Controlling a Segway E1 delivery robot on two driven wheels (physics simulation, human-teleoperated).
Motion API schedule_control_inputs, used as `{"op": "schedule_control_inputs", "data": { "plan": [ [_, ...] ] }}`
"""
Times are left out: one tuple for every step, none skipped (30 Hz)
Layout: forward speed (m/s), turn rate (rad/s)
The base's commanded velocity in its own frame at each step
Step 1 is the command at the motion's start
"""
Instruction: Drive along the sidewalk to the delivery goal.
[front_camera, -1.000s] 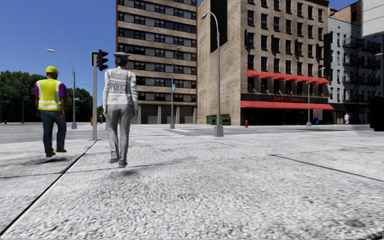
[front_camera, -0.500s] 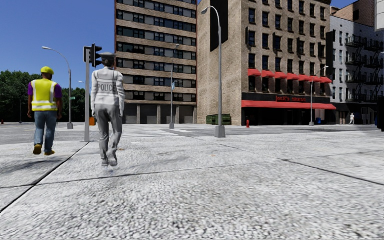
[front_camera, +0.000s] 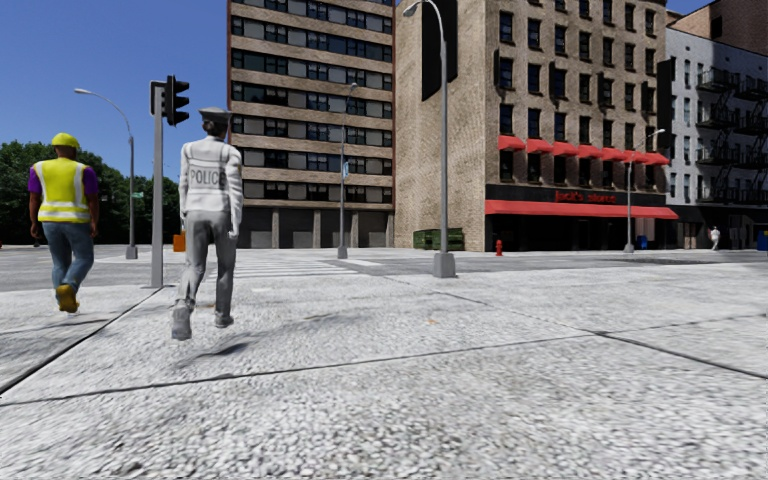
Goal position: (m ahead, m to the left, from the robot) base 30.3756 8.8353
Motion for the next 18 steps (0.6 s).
{"op": "schedule_control_inputs", "data": {
  "plan": [
    [1.06,0.0],
    [1.06,0.0],
    [1.06,0.0],
    [1.06,0.0],
    [1.06,0.0],
    [1.06,-0.01],
    [1.06,-0.01],
    [1.06,-0.15],
    [1.06,-0.21],
    [1.06,-0.22],
    [1.06,-0.22],
    [1.06,-0.15],
    [1.06,0.0],
    [1.06,0.0],
    [1.06,0.0],
    [1.06,0.0],
    [1.06,0.0],
    [1.06,0.0]
  ]
}}
